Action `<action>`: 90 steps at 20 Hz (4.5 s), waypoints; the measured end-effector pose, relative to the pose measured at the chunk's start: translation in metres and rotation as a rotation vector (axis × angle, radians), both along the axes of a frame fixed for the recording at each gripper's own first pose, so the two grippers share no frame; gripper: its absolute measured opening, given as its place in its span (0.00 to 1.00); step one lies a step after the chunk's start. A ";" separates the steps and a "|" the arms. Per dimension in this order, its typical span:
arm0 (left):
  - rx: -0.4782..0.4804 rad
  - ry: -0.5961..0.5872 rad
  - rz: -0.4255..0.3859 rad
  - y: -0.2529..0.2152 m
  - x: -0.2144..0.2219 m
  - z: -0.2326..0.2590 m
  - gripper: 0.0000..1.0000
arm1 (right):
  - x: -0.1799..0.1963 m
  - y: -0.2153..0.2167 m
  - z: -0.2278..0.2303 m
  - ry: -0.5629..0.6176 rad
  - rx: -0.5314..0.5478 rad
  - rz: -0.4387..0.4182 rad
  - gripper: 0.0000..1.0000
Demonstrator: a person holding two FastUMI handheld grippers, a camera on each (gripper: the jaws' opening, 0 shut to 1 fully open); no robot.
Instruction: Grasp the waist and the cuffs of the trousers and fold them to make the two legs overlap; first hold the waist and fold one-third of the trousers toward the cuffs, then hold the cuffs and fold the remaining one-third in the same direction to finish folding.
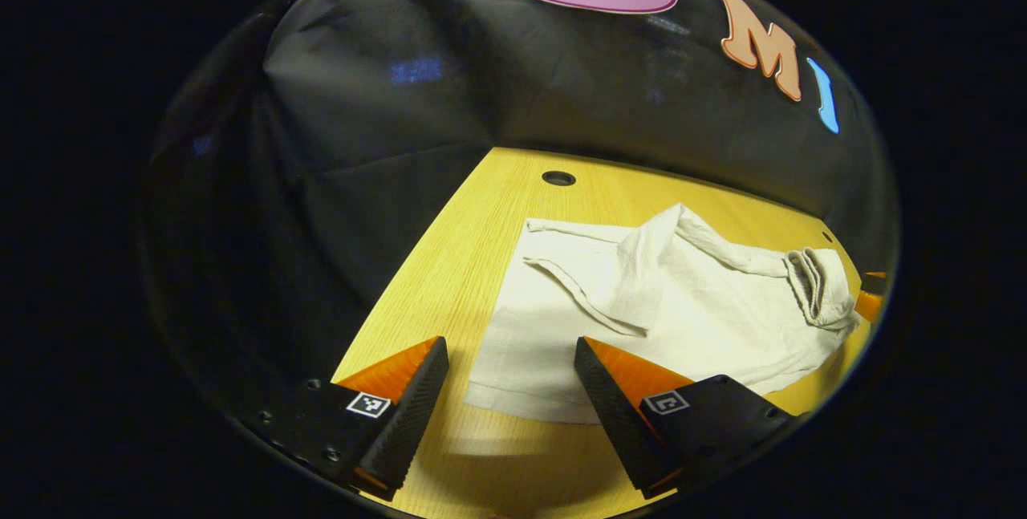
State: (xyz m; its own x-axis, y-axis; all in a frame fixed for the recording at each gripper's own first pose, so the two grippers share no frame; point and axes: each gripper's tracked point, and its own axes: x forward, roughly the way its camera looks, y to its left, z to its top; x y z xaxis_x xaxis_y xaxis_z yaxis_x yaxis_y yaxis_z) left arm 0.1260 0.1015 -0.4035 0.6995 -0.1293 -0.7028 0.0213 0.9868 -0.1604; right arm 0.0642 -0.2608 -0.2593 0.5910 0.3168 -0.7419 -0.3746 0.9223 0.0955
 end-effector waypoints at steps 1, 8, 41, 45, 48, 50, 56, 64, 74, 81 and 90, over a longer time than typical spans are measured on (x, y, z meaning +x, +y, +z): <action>-0.008 0.012 0.000 -0.003 0.000 -0.005 0.98 | -0.001 -0.005 0.002 -0.006 -0.008 -0.001 0.99; 0.026 0.041 0.028 0.001 0.003 -0.014 0.89 | 0.003 -0.020 0.009 -0.026 -0.019 0.002 0.99; -0.218 -0.272 -0.051 -0.156 0.053 0.169 0.00 | 0.002 -0.146 0.040 -0.070 0.043 -0.092 0.98; -0.240 -0.301 -0.100 -0.195 0.059 0.191 0.00 | 0.000 -0.169 0.039 -0.066 0.048 -0.120 0.99; -0.260 -0.315 -0.131 -0.224 0.061 0.203 0.00 | -0.001 -0.188 0.039 -0.062 0.046 -0.141 0.99; -0.273 -0.327 -0.151 -0.243 0.060 0.212 0.00 | -0.004 -0.202 0.038 -0.061 0.045 -0.156 0.98; -0.297 -0.352 -0.233 -0.306 0.065 0.230 0.00 | -0.010 -0.248 0.036 -0.054 0.045 -0.231 0.98; -0.347 -0.358 -0.356 -0.405 0.062 0.248 0.00 | -0.027 -0.299 0.034 -0.047 0.021 -0.288 0.98; -0.391 -0.292 -0.535 -0.511 0.016 0.235 0.00 | -0.037 -0.332 0.028 -0.034 0.019 -0.324 0.98; -0.374 -0.167 -0.607 -0.531 -0.048 0.172 0.00 | -0.035 -0.333 0.023 -0.029 0.044 -0.303 0.98; -0.285 -0.231 -0.604 -0.514 -0.079 0.163 0.72 | -0.013 -0.300 0.039 -0.061 0.102 -0.185 0.98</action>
State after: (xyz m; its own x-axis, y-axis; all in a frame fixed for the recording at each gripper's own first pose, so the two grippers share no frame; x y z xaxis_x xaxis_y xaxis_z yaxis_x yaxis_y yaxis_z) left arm 0.0471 -0.4128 -0.2405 0.5746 -0.6985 -0.4266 0.6163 0.7122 -0.3360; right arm 0.0515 -0.5605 -0.2207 0.6890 0.2701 -0.6726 -0.2078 0.9626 0.1737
